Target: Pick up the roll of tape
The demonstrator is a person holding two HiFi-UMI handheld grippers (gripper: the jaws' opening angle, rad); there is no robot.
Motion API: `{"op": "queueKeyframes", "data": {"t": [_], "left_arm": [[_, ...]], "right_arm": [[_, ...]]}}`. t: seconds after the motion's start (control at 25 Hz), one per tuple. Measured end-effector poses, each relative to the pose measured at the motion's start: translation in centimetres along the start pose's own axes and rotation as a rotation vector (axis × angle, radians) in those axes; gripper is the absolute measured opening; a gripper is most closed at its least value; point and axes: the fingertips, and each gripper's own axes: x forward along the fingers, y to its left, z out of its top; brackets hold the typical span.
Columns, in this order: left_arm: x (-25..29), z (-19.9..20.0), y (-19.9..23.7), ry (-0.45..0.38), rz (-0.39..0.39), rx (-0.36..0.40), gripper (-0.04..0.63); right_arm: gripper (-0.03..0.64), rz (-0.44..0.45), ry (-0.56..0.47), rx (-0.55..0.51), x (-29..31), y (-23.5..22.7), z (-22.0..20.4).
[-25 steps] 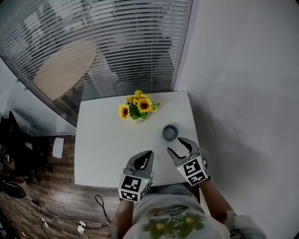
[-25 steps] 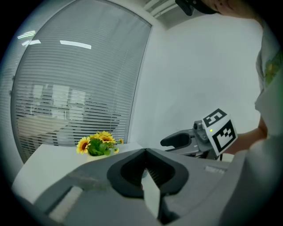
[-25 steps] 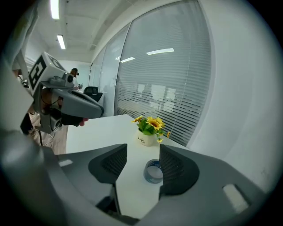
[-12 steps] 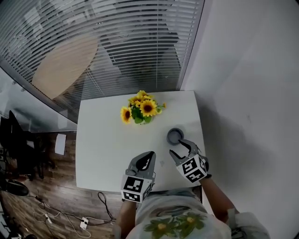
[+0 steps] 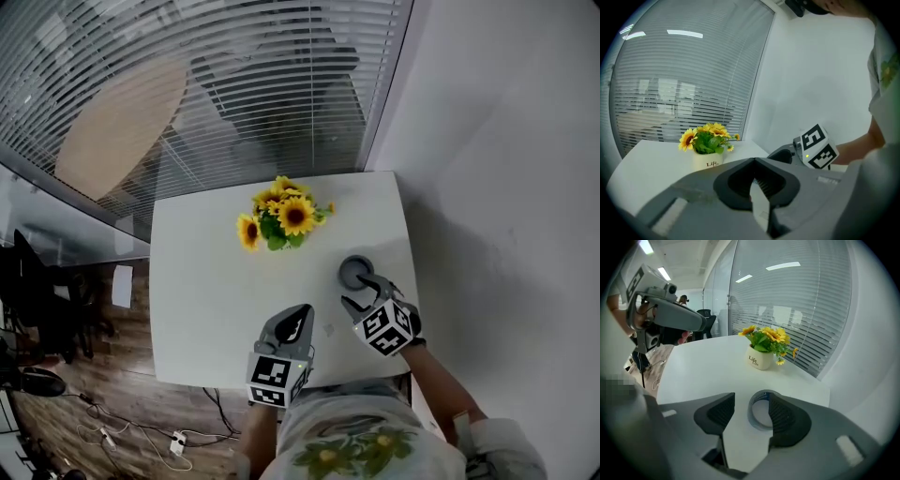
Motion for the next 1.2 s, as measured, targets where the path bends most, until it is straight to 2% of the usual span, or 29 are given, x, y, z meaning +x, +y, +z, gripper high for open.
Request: {"op": "queueKeyframes", "data": {"t": [0.36,0.76,0.96,1.2], "left_arm": [[0.5,-1.0,1.5,0.026,0.017,-0.029,0.005],[0.8,-2.8,2.1,0.061,0.015,-0.057,0.005],[1.0,-3.6,2.4,0.071,0.013,-0.07,0.005],[1.2,-4.0,2.7,0.07,0.012,-0.079,0.005]], "right_arm": [[0.218,0.053,0.096,-0.037,2.6,0.4,-1.4],[0.21,0.07,0.194,-0.102,4.6,0.8,-3.3],[0.178,0.078,0.234,-0.14,5.2,1.0,-3.9],[0.133,0.042,0.265,-0.233,5.4,0.8,-4.3]]}}
